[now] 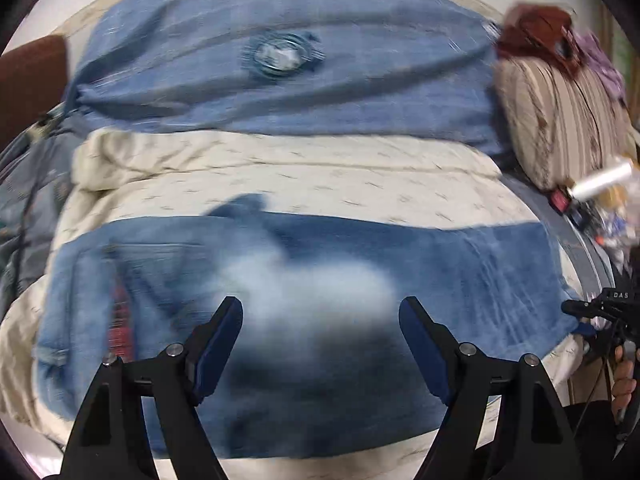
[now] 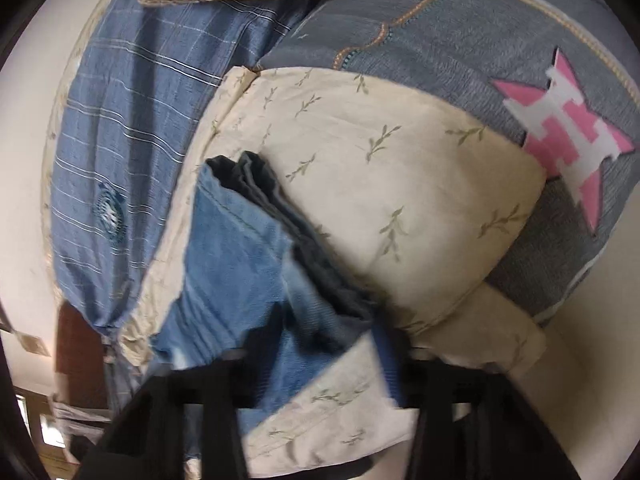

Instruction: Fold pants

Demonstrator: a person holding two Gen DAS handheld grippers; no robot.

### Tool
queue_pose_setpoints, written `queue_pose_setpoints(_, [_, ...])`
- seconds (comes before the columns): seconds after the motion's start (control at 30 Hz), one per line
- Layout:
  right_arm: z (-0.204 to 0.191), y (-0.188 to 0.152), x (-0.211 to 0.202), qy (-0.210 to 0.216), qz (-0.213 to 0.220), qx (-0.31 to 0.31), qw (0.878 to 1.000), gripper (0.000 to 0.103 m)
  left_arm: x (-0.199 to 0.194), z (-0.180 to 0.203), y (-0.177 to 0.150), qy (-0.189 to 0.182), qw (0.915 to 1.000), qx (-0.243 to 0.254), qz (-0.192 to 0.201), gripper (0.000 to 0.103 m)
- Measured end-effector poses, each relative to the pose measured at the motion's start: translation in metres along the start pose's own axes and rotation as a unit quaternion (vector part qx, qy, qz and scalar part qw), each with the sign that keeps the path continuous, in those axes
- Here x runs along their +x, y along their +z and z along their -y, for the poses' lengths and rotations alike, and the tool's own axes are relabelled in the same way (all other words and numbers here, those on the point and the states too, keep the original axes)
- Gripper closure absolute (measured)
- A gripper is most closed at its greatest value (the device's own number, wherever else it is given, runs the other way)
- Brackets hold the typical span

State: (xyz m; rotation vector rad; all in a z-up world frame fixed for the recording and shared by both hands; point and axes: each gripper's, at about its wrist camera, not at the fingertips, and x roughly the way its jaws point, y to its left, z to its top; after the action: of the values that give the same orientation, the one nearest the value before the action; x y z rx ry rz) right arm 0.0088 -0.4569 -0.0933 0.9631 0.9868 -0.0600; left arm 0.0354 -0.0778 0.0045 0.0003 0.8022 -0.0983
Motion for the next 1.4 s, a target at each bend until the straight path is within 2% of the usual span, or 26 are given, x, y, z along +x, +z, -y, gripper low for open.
queue_pose_setpoints(0.17, [-0.013, -0.005, -0.010, -0.027, 0.022, -0.048, 0.998, 0.076, 0.028, 0.045, 0.003, -0.014, 0.9988, 0.040, -0.024, 0.022])
queue_pose_setpoints(0.23, [-0.023, -0.008, -0.016, -0.034, 0.036, -0.072, 0.996, 0.076, 0.036, 0.059, 0.003, -0.008, 0.9979, 0.057, -0.029, 0.022])
queue_pose_setpoints(0.27, [-0.025, -0.009, -0.018, -0.035, 0.040, -0.078, 0.996, 0.076, 0.047, 0.067, 0.001, 0.004, 0.9963, 0.070, -0.048, 0.022])
queue_pose_setpoints(0.33, [-0.029, -0.010, -0.018, -0.041, 0.044, -0.091, 0.994, 0.076, 0.077, 0.077, -0.008, 0.028, 0.9889, 0.094, -0.112, 0.020])
queue_pose_setpoints(0.4, [-0.028, -0.008, -0.016, -0.042, 0.042, -0.091, 0.994, 0.076, 0.077, 0.080, -0.009, 0.038, 0.9888, 0.104, -0.100, 0.019])
queue_pose_setpoints(0.43, [-0.027, -0.008, -0.017, -0.042, 0.042, -0.093, 0.994, 0.076, 0.072, 0.080, -0.006, 0.031, 0.9889, 0.100, -0.106, 0.020])
queue_pose_setpoints(0.5, [-0.027, -0.008, -0.017, -0.040, 0.042, -0.096, 0.994, 0.076, 0.056, 0.076, 0.000, 0.008, 0.9934, 0.081, -0.081, 0.020])
queue_pose_setpoints(0.6, [-0.031, -0.009, -0.019, -0.041, 0.043, -0.104, 0.993, 0.076, 0.044, 0.077, 0.001, 0.011, 0.9940, 0.091, -0.059, 0.020])
queue_pose_setpoints(0.63, [-0.033, -0.009, -0.020, -0.042, 0.045, -0.108, 0.992, 0.076, 0.051, 0.080, -0.003, 0.016, 0.9918, 0.104, -0.073, 0.020])
queue_pose_setpoints(0.67, [-0.037, -0.010, -0.022, -0.044, 0.047, -0.114, 0.991, 0.076, 0.065, 0.082, -0.010, 0.027, 0.9873, 0.118, -0.103, 0.020])
queue_pose_setpoints(0.7, [-0.043, -0.011, -0.024, -0.044, 0.050, -0.122, 0.990, 0.077, 0.074, 0.080, -0.018, 0.029, 0.9870, 0.115, -0.109, 0.016])
queue_pose_setpoints(0.73, [-0.049, -0.012, -0.027, -0.044, 0.054, -0.131, 0.989, 0.077, 0.070, 0.077, -0.019, 0.027, 0.9899, 0.105, -0.091, 0.015])
queue_pose_setpoints(0.9, [-0.097, -0.025, -0.046, -0.045, 0.084, -0.202, 0.975, 0.078, 0.069, 0.070, -0.014, 0.005, 0.9902, 0.088, -0.108, 0.016])
queue_pose_setpoints(1.0, [-0.138, -0.042, -0.054, -0.035, 0.102, -0.252, 0.962, 0.080, 0.065, 0.050, -0.008, -0.009, 0.9932, 0.056, -0.102, 0.017])
queue_pose_setpoints(1.17, [-0.209, -0.098, -0.042, 0.005, 0.095, -0.344, 0.934, 0.080, 0.023, -0.019, -0.001, -0.011, 0.9982, -0.030, -0.051, 0.017])
queue_pose_setpoints(1.27, [-0.238, -0.147, -0.013, 0.029, 0.064, -0.396, 0.915, 0.080, -0.005, -0.071, -0.004, 0.011, 0.9969, -0.075, -0.022, 0.017])
queue_pose_setpoints(1.33, [-0.244, -0.174, 0.013, 0.038, 0.037, -0.413, 0.909, 0.080, -0.022, -0.106, -0.009, 0.037, 0.9938, -0.105, -0.007, 0.017])
queue_pose_setpoints(1.4, [-0.243, -0.196, 0.050, 0.025, -0.001, -0.428, 0.904, 0.077, -0.032, -0.130, -0.014, 0.049, 0.9912, -0.123, -0.005, 0.017])
